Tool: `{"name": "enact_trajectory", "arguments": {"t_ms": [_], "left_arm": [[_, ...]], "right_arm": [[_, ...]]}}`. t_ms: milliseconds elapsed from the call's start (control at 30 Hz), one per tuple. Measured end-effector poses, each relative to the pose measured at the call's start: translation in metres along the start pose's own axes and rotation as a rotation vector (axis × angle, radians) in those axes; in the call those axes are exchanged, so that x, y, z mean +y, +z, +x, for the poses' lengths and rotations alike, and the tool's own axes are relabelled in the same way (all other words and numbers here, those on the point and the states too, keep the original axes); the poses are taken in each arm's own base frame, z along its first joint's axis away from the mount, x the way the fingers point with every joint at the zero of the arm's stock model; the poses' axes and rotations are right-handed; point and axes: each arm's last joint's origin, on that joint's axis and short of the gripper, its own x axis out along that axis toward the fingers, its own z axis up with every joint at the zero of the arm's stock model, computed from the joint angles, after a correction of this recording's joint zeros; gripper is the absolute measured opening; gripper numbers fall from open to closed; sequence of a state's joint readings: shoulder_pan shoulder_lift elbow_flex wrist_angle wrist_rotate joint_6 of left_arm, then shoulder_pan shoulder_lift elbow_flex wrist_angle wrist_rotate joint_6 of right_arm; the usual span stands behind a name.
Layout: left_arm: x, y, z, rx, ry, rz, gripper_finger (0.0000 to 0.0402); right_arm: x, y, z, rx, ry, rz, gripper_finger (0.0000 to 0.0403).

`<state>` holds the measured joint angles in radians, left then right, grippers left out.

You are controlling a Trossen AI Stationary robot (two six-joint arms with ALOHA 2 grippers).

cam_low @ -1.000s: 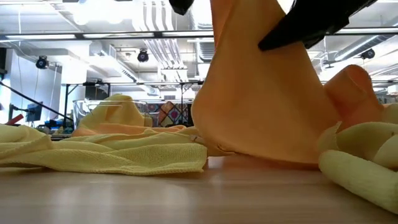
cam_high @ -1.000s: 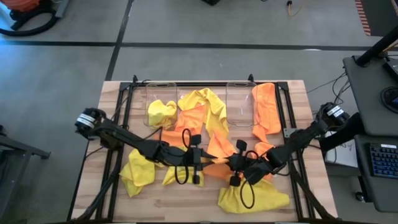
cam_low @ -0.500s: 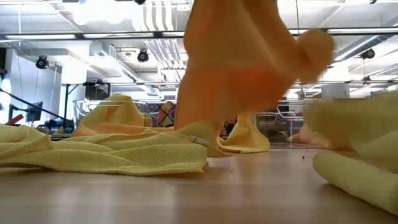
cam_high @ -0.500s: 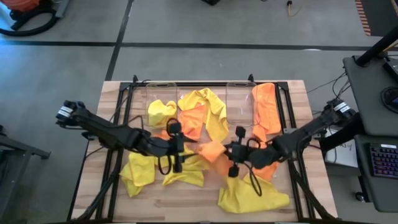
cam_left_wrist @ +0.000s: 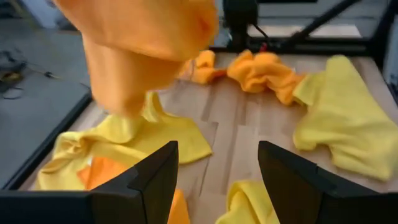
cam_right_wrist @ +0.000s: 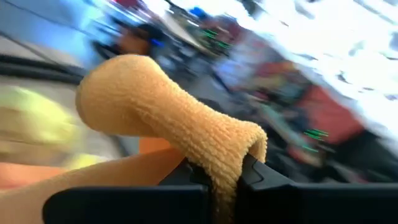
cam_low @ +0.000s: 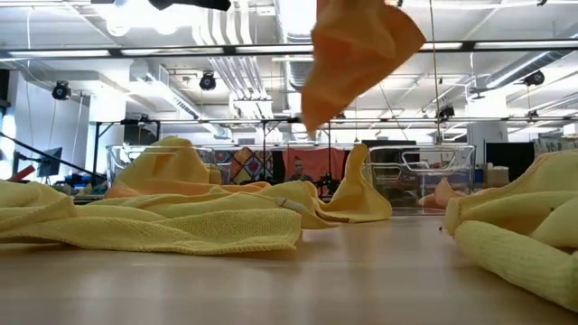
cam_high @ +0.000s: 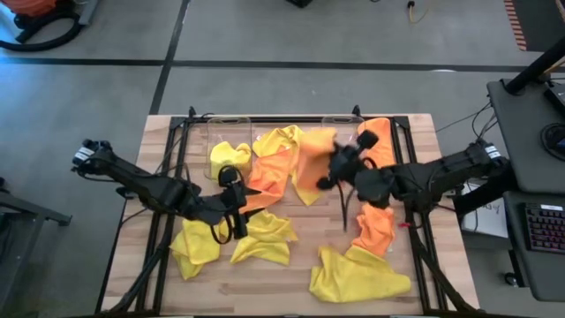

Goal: Sort microfiber towel by color & place in baskets
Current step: Put the orange microfiber cloth into the right transparent bin

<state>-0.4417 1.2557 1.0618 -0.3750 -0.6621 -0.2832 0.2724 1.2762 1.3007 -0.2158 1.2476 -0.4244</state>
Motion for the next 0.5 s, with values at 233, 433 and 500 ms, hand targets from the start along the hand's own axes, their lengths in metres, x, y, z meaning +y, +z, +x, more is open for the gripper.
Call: {"name": "enact_trajectory", "arguments": {"t_ms": [233,433,500], "left_arm": [[-0.026,-0.002,-0.016,-0.091,0.009,0.003,0.0205],[-0.040,-0.006,-0.033,-0.129,0.002,0.013,0.0205],[-0.043,-0.007,-0.036,-0.135,-0.001,0.012,0.0205]], "right_arm": [[-0.019,-0.023,0.041,0.169,-0.132,-0.095,0.0009],[-0.038,-0.063,0.080,0.362,-0.029,-0.001,0.0009],[-0.041,-0.074,0.091,0.409,0.032,0.058,0.0009]]}}
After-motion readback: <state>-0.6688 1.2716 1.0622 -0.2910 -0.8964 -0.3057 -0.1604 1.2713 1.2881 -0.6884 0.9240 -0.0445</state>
